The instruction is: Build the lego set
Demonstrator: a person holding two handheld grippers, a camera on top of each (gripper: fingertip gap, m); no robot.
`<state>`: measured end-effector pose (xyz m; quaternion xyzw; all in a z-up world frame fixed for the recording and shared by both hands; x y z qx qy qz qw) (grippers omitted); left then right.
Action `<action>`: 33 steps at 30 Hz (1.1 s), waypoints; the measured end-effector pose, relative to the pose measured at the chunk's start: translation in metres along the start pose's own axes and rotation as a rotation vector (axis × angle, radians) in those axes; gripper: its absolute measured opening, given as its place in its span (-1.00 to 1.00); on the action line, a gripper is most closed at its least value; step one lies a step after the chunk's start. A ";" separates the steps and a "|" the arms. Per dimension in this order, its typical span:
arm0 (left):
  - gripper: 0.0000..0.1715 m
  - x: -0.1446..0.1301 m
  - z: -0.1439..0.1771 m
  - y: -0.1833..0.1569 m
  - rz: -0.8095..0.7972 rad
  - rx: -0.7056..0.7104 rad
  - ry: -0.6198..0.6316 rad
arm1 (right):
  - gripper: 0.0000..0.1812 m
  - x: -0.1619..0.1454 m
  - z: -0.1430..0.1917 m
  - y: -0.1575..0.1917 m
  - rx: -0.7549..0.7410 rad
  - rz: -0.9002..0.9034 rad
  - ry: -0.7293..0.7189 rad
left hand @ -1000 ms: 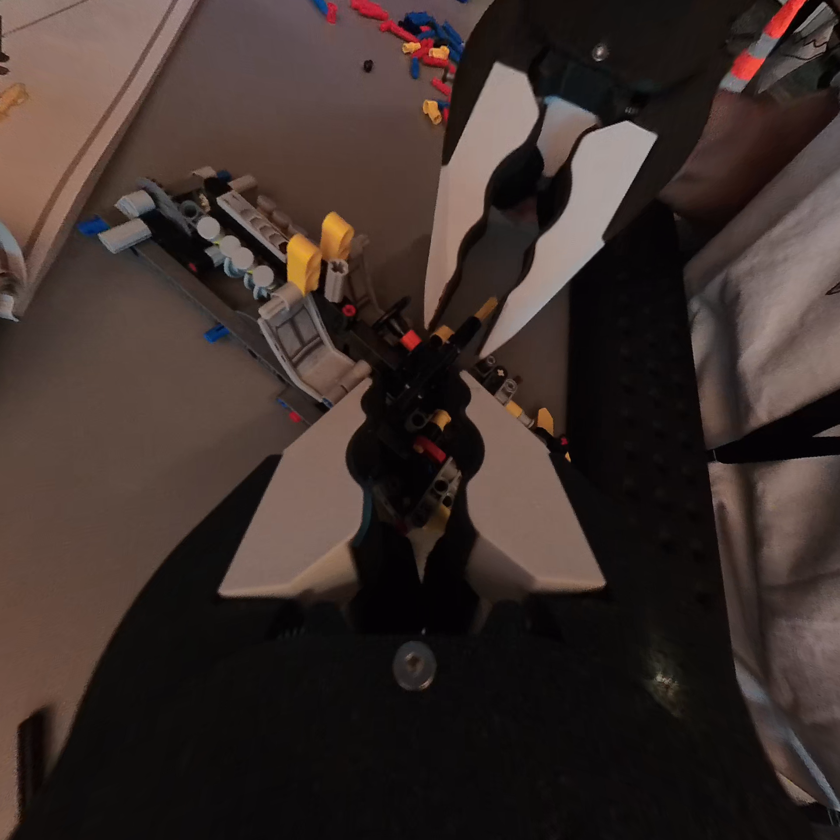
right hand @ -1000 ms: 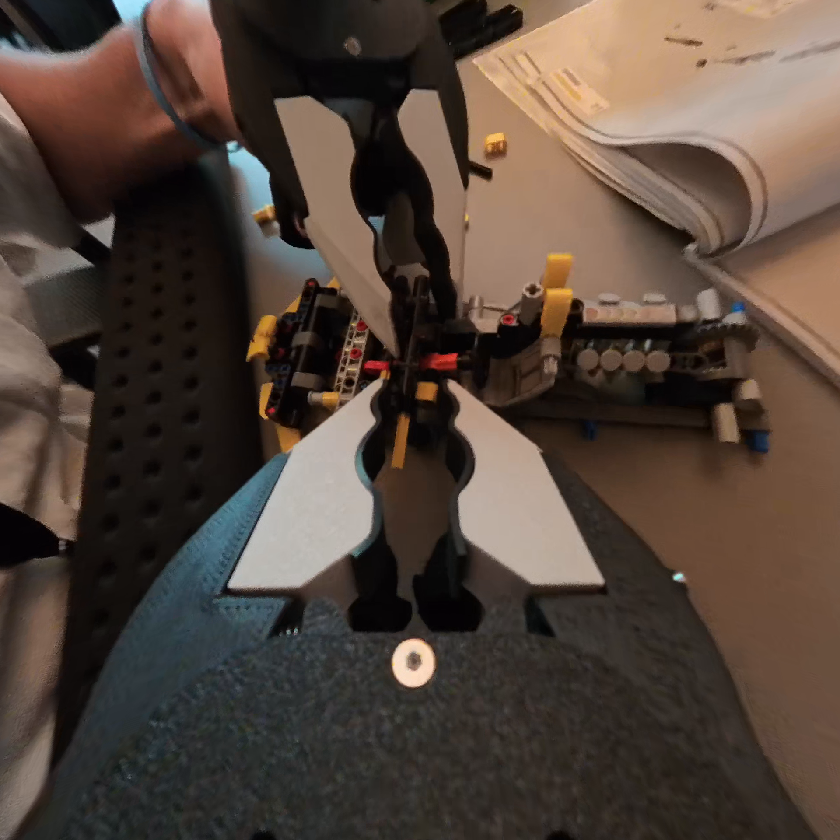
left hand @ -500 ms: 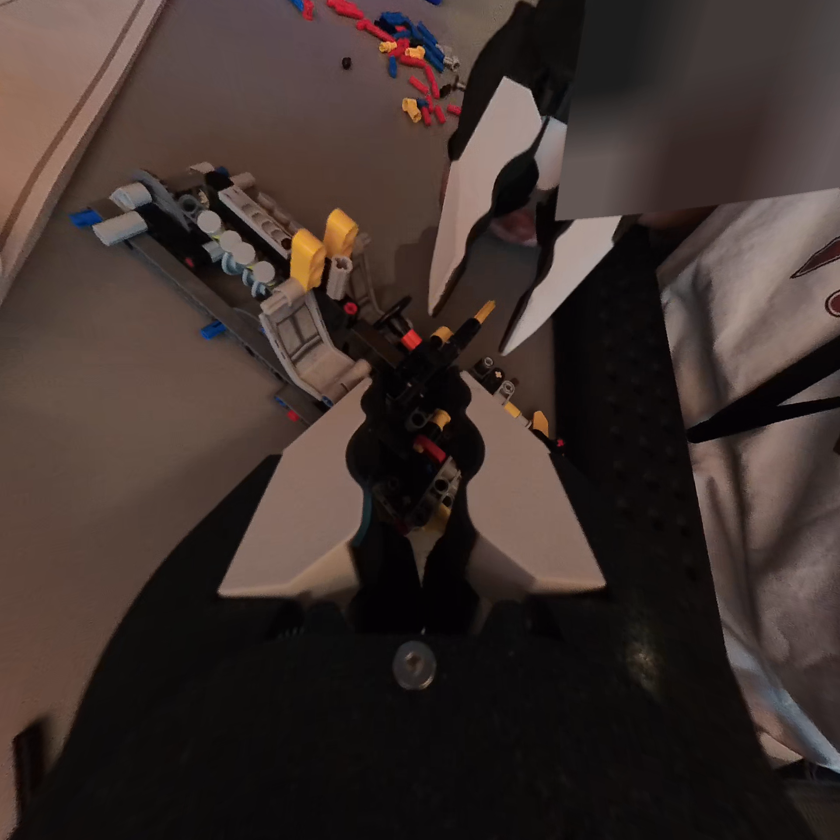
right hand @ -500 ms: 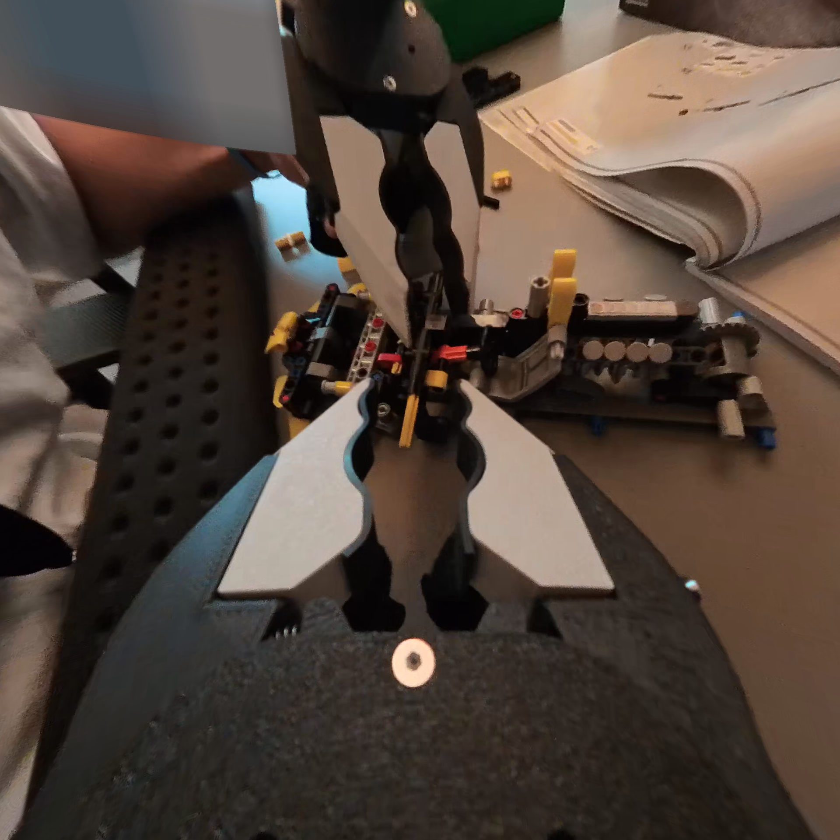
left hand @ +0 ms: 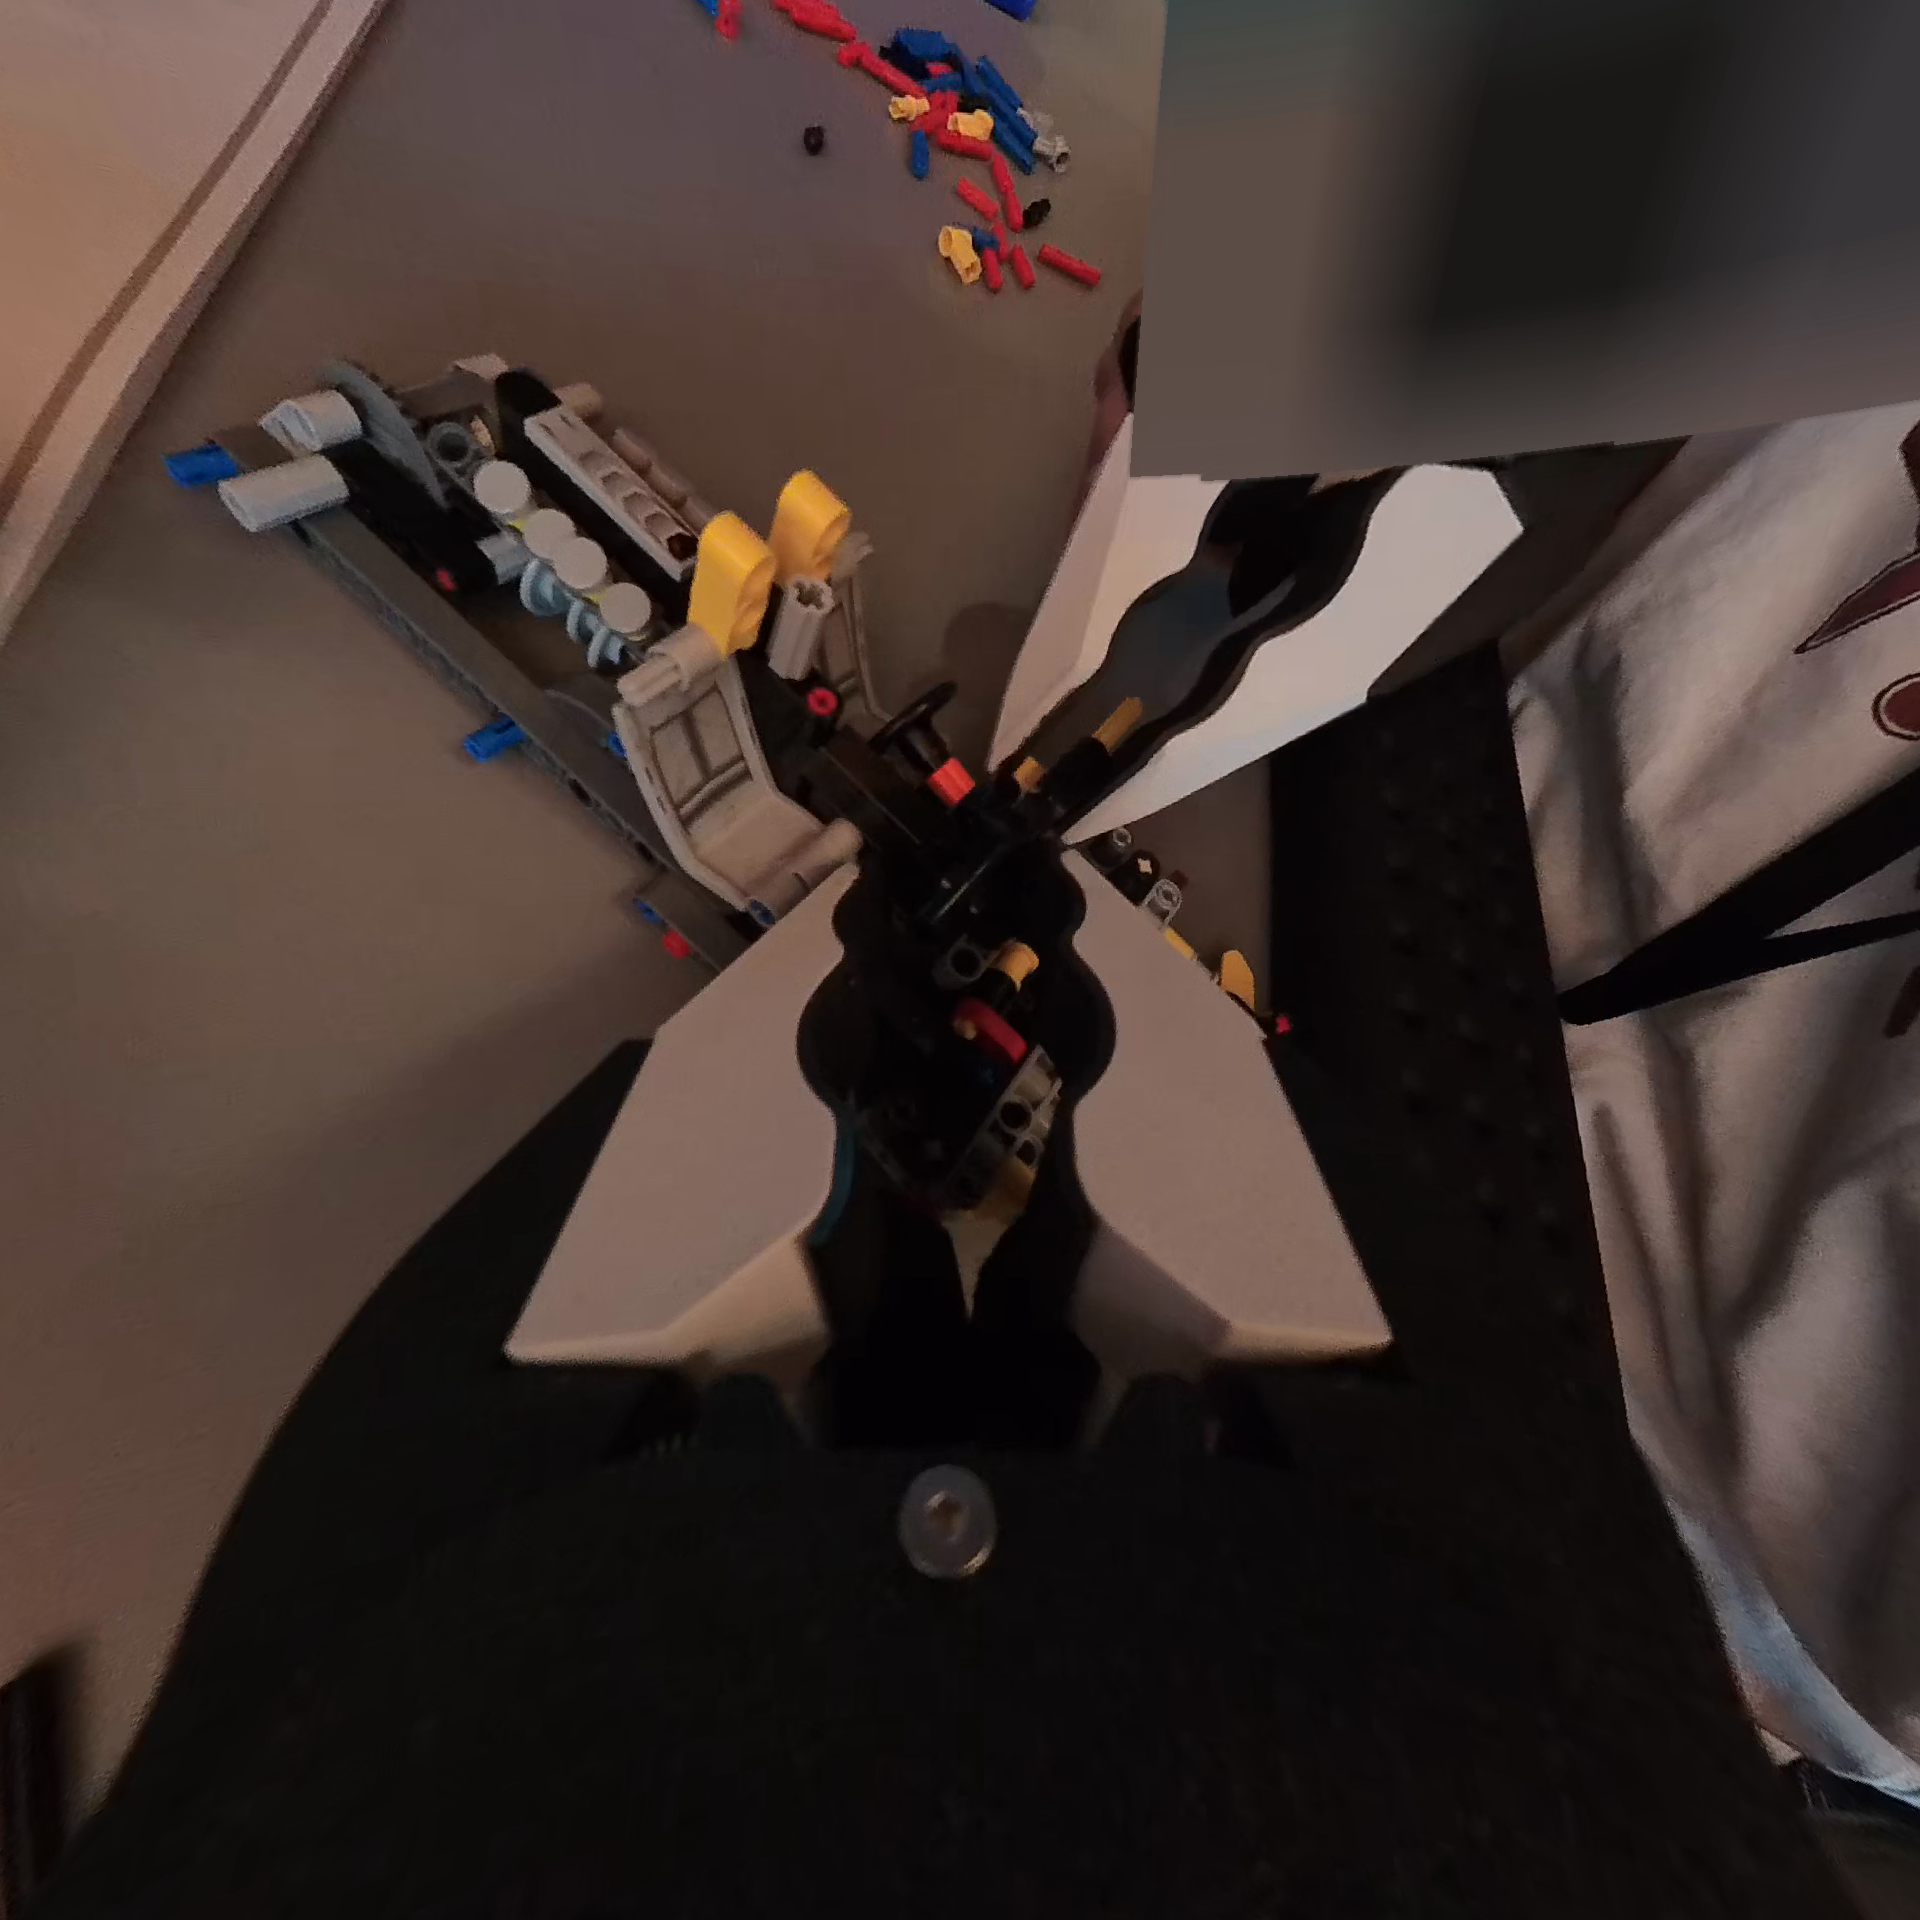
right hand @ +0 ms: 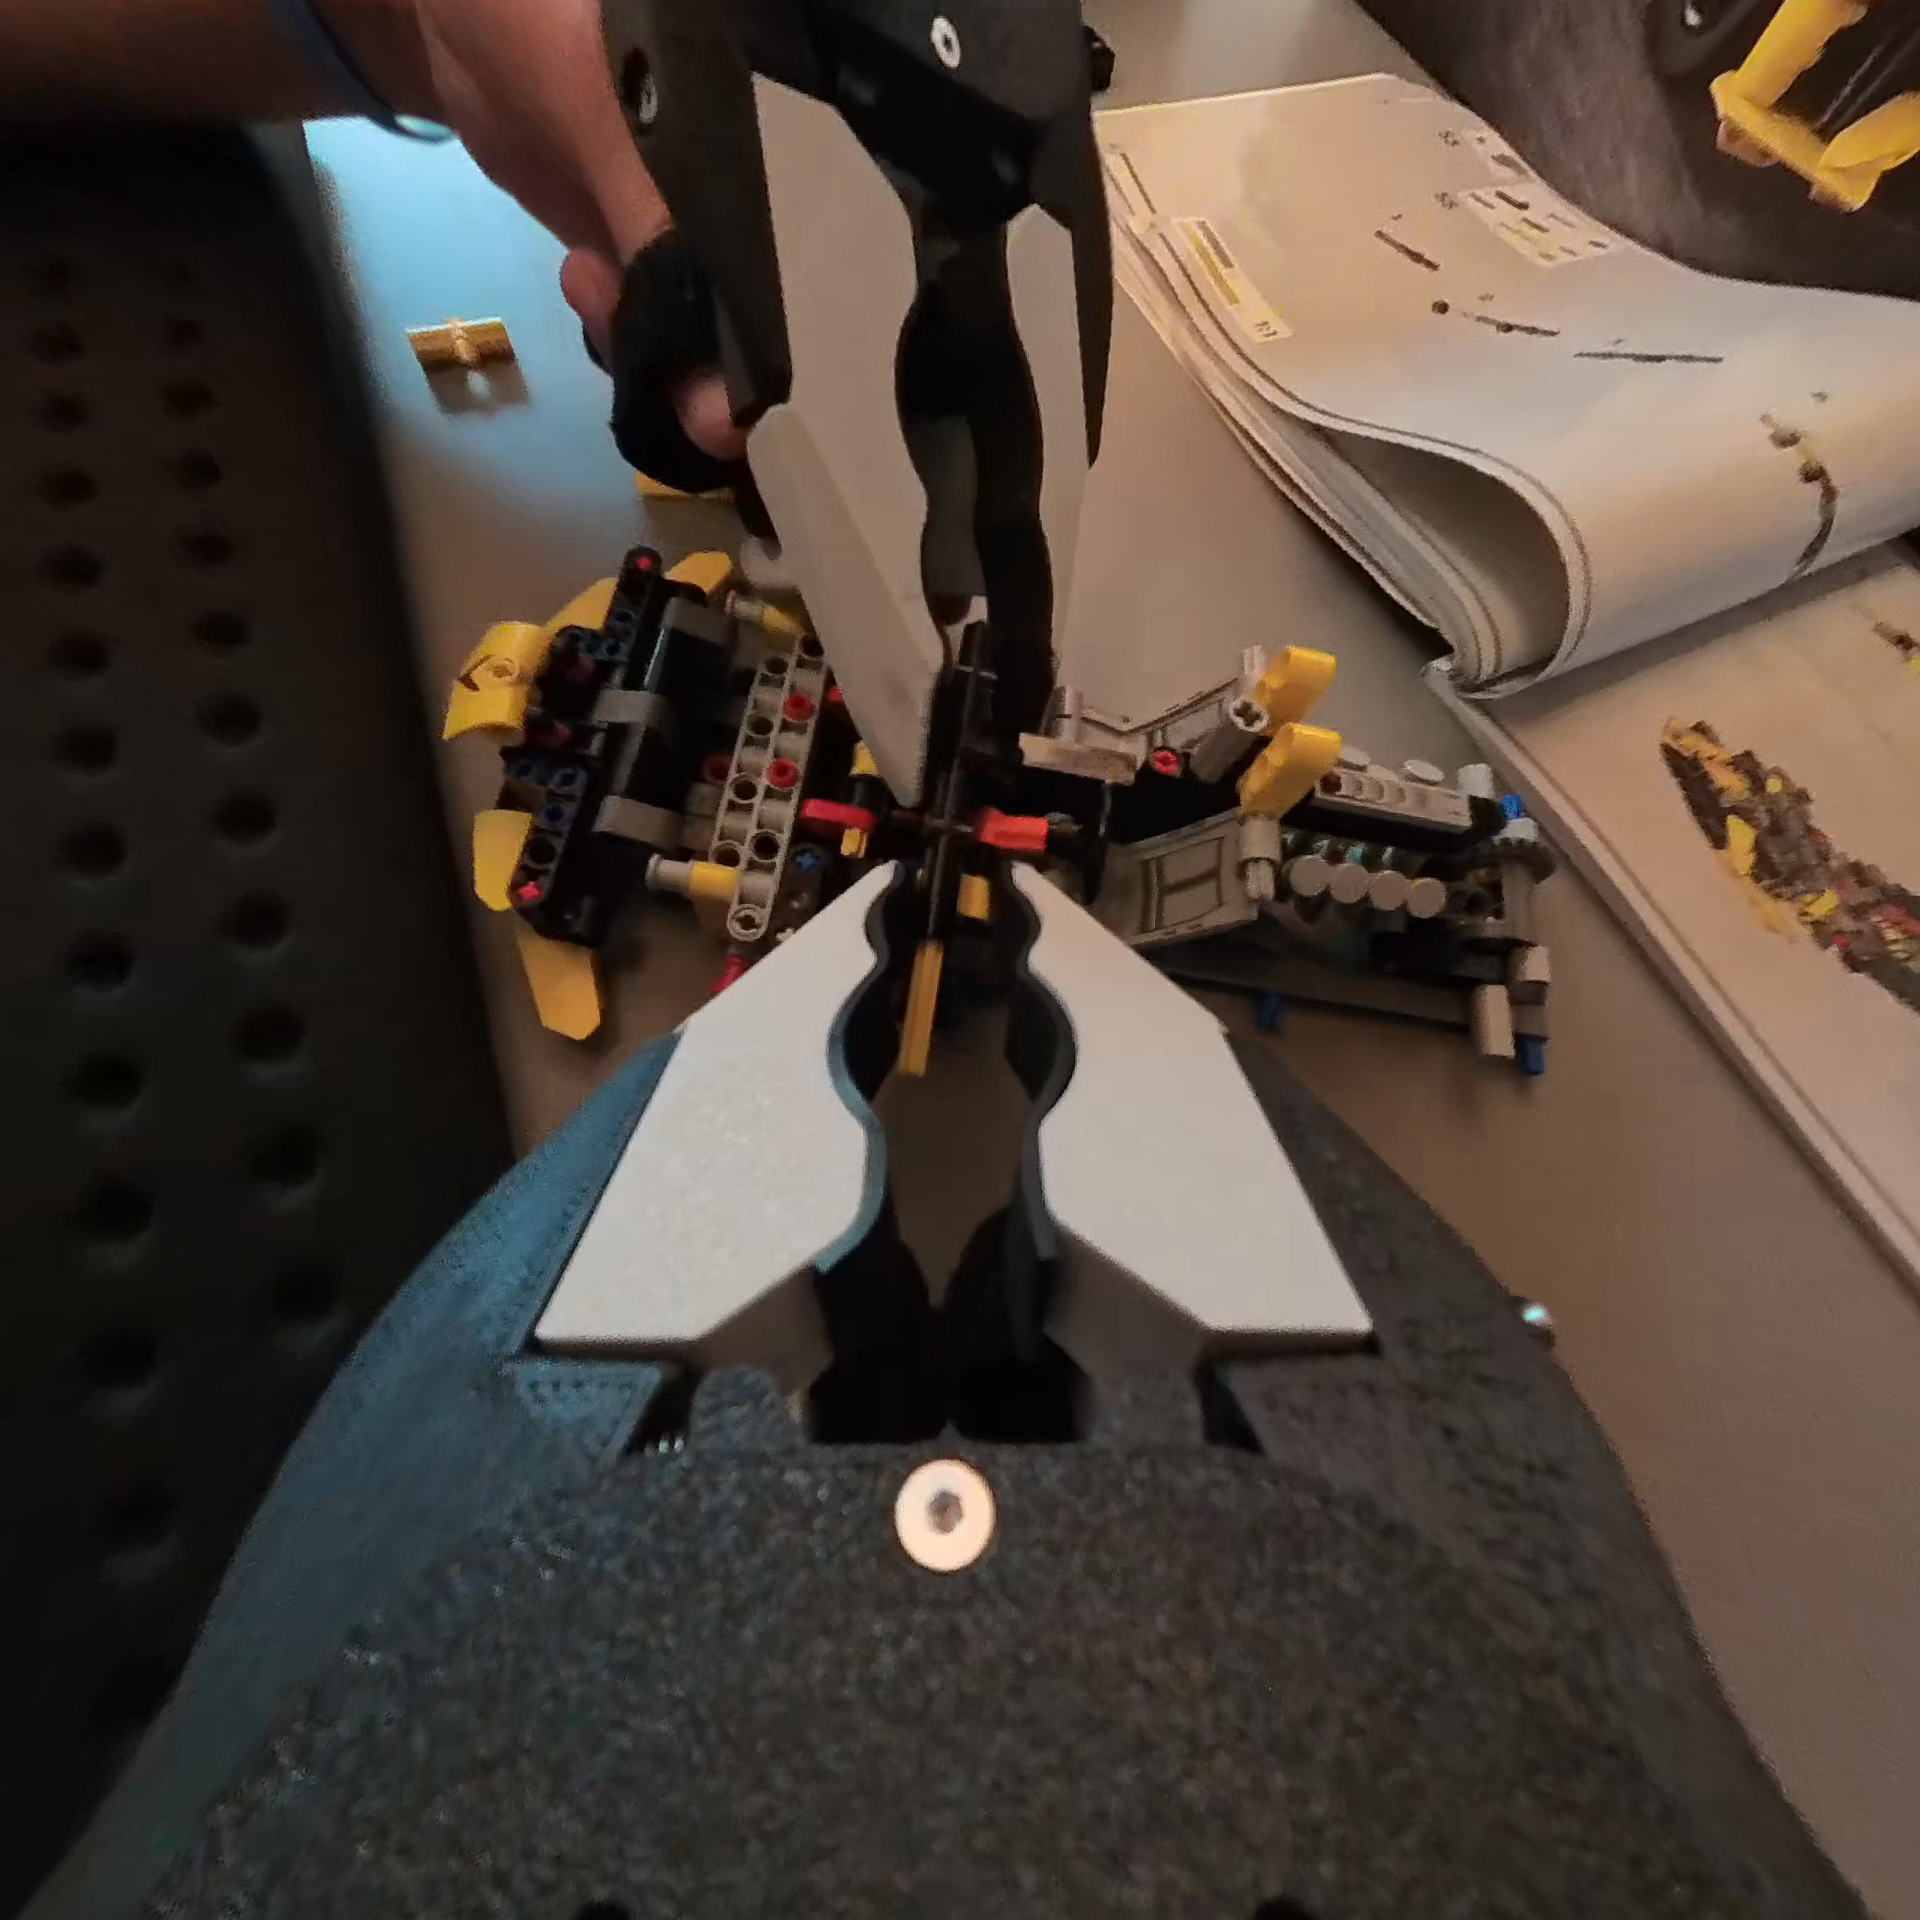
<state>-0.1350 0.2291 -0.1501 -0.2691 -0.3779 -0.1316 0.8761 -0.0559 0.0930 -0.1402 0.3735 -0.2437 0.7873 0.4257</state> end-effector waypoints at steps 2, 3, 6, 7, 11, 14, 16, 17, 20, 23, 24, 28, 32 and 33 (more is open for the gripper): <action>-0.73 0.000 -0.001 -0.002 -0.016 0.004 0.002 | -0.90 0.001 -0.001 0.000 0.036 -0.031 -0.038; -0.73 0.001 -0.001 -0.002 -0.027 0.008 0.003 | -0.90 0.000 -0.001 0.001 0.025 -0.041 -0.038; -0.73 0.002 -0.004 -0.004 -0.034 -0.016 0.008 | -0.90 0.000 0.005 -0.003 0.076 0.001 -0.058; -0.73 0.002 -0.004 -0.005 -0.055 -0.016 0.015 | -0.90 0.001 0.009 -0.005 0.118 -0.031 -0.091; -0.73 0.000 -0.001 -0.005 -0.118 -0.059 0.019 | -0.84 0.007 0.032 -0.023 0.400 0.058 -0.239; -0.71 0.000 -0.001 -0.002 -0.143 -0.111 0.021 | -0.69 0.016 0.028 -0.042 0.485 0.338 -0.138; -0.72 0.000 -0.001 0.001 -0.115 -0.141 0.031 | -0.69 0.024 0.019 -0.046 0.529 0.529 -0.086; -0.72 0.000 -0.001 0.002 -0.106 -0.145 0.033 | -0.69 0.027 0.015 -0.046 0.548 0.611 -0.030; -0.71 0.000 -0.001 0.002 -0.108 -0.145 0.032 | -0.69 0.033 0.005 -0.043 0.614 0.772 0.090; -0.71 0.000 -0.001 0.002 -0.110 -0.151 0.035 | -0.70 0.035 -0.008 -0.039 0.637 0.875 0.204; -0.71 0.000 0.000 0.002 -0.116 -0.153 0.037 | -0.71 0.036 -0.009 -0.038 0.654 0.884 0.222; -0.68 -0.004 0.012 0.006 -0.115 -0.104 0.034 | -0.70 0.040 -0.014 -0.040 0.685 0.857 0.295; -0.71 -0.003 0.010 0.001 -0.165 -0.080 0.014 | -0.67 0.041 -0.020 -0.037 0.703 0.803 0.327; -0.74 -0.002 0.008 0.000 -0.172 -0.081 0.013 | -0.68 0.040 -0.022 -0.037 0.699 0.790 0.330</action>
Point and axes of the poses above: each gripper's, where its closed fingertips meet, z back along the fingers, x out of its top, y = z × x across the jaws, the point moved 9 cm from there along z, back along the fingers, and after that the axes turned 6 degrees about x, right-handed, at the moved point
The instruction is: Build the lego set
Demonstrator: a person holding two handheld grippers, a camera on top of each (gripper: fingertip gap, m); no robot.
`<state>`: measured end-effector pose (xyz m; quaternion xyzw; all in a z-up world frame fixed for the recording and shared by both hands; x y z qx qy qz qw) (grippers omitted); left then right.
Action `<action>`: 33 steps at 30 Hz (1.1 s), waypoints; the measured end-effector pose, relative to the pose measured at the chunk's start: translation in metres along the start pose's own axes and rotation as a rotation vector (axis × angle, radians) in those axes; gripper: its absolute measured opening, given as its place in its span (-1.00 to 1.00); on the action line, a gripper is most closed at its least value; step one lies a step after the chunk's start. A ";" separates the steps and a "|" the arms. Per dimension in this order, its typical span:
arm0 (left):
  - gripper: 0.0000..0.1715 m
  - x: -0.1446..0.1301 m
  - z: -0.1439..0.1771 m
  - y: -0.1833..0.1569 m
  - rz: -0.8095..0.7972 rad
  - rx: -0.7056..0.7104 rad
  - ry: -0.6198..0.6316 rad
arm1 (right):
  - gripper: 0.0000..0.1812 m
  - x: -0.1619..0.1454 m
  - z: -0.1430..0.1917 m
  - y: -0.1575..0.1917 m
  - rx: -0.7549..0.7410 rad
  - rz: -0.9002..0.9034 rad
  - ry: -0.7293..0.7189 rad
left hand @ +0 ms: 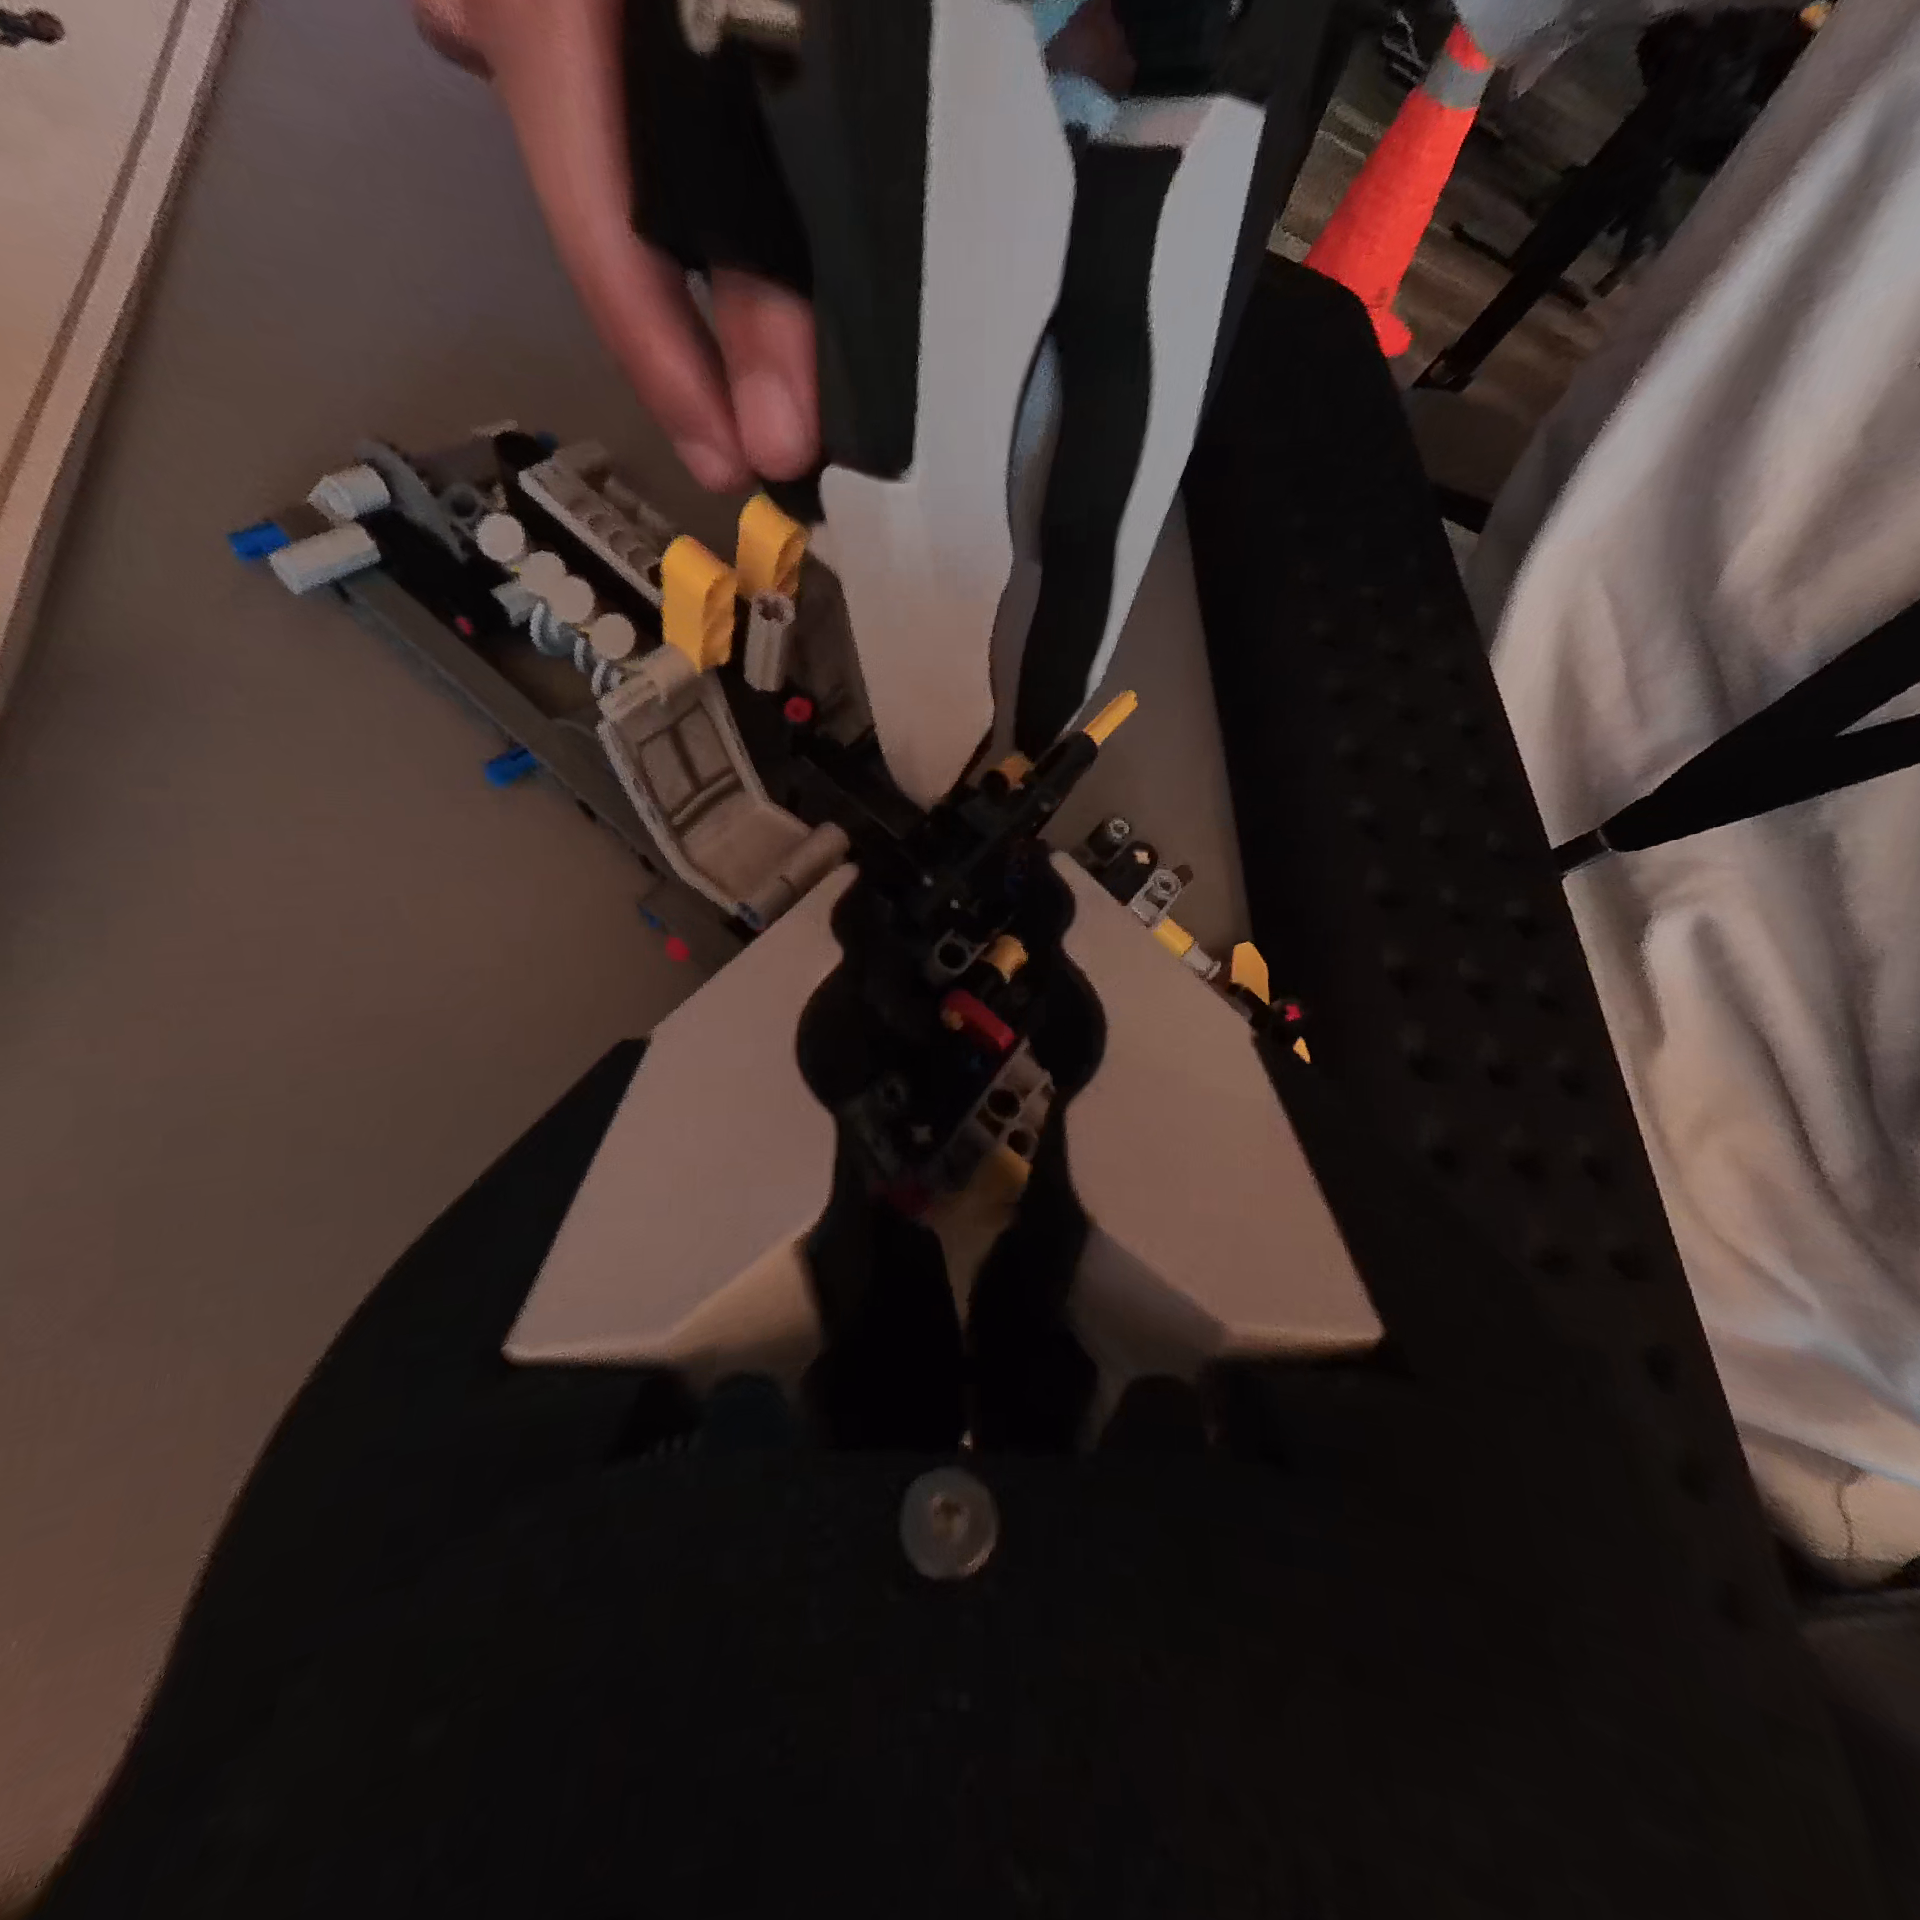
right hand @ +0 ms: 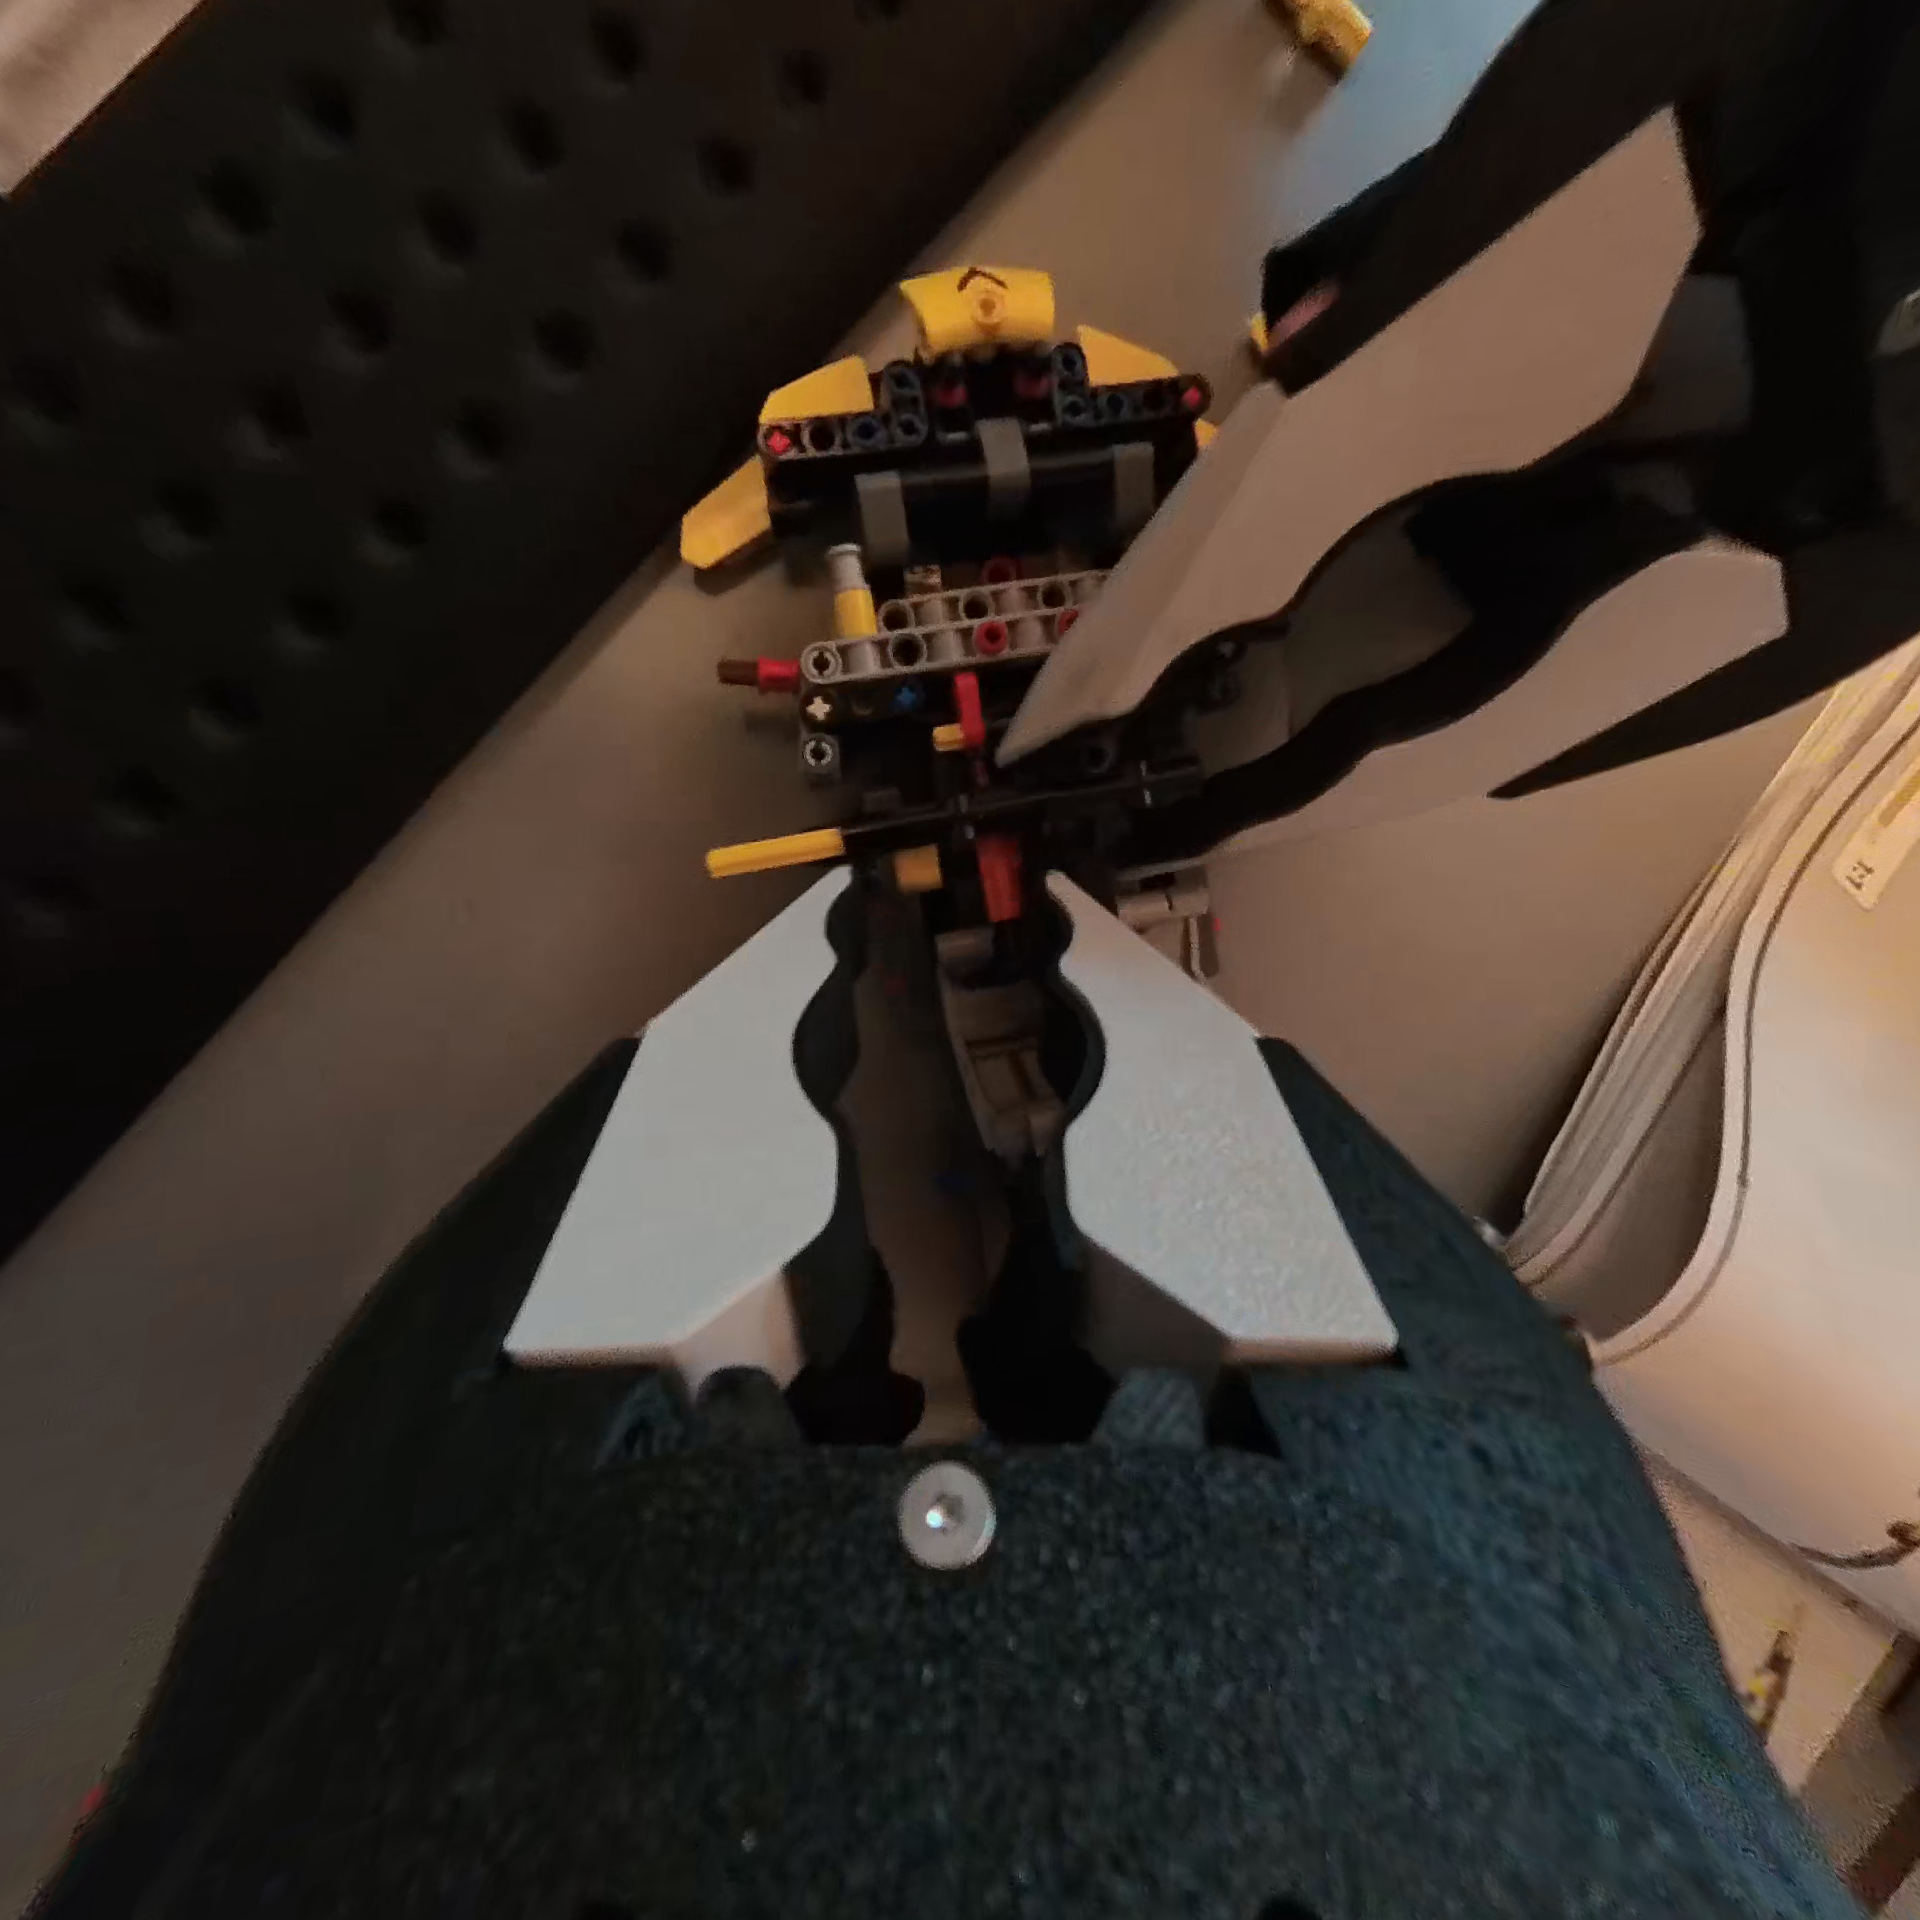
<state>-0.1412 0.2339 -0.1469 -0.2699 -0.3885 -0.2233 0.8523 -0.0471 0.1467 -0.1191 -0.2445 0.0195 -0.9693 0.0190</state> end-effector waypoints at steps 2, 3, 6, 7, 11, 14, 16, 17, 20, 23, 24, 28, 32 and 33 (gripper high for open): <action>-0.75 0.000 -0.002 -0.001 -0.013 0.013 -0.010 | -0.73 0.000 0.000 0.000 -0.017 0.002 0.003; -0.75 0.000 -0.002 -0.001 -0.018 0.015 -0.014 | -0.73 0.000 0.000 0.001 -0.021 -0.003 0.008; -0.75 0.000 -0.002 -0.002 -0.022 0.018 -0.015 | -0.74 0.000 0.000 0.001 -0.013 -0.024 0.005; -0.75 0.000 -0.003 -0.002 -0.026 0.020 -0.015 | -0.74 0.001 -0.001 0.001 -0.007 -0.029 0.013; -0.75 0.000 -0.003 -0.003 -0.031 0.020 -0.015 | -0.74 0.000 -0.001 0.001 -0.007 0.032 0.017; -0.75 0.000 -0.003 -0.003 -0.032 0.016 -0.014 | -0.74 0.000 -0.001 0.000 -0.001 0.056 0.027; -0.75 0.000 -0.003 -0.003 -0.035 0.016 -0.013 | -0.75 0.000 -0.001 0.000 0.005 0.069 0.034; -0.75 0.000 -0.003 -0.003 -0.036 0.015 -0.012 | -0.75 0.000 -0.001 0.000 0.006 0.081 0.038; -0.75 0.000 -0.003 -0.003 -0.044 0.018 -0.012 | -0.76 0.001 -0.001 -0.001 0.010 0.113 0.051; -0.74 0.000 -0.003 -0.003 -0.045 0.018 -0.010 | -0.81 0.003 -0.001 -0.001 0.014 0.149 0.076; -0.74 0.000 -0.004 -0.003 -0.041 0.011 -0.004 | -0.83 0.003 -0.002 0.000 0.013 0.165 0.087; -0.74 0.000 -0.004 -0.004 -0.033 0.016 -0.012 | -0.82 0.003 -0.001 -0.001 0.009 0.131 0.064; -0.72 0.000 -0.001 -0.002 -0.015 0.022 -0.011 | -0.82 0.003 0.001 0.001 -0.010 0.109 0.077; -0.72 0.000 0.001 -0.001 -0.006 0.021 -0.012 | -0.82 0.002 0.002 0.000 -0.004 0.095 0.089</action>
Point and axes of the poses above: each gripper's, where its closed fingertips meet, z back along the fingers, x out of its top, y = z × x across the jaws, the point moved 9 cm from there along z, back along the fingers, and after that the axes turned 6 degrees about x, right-handed, at the moved point
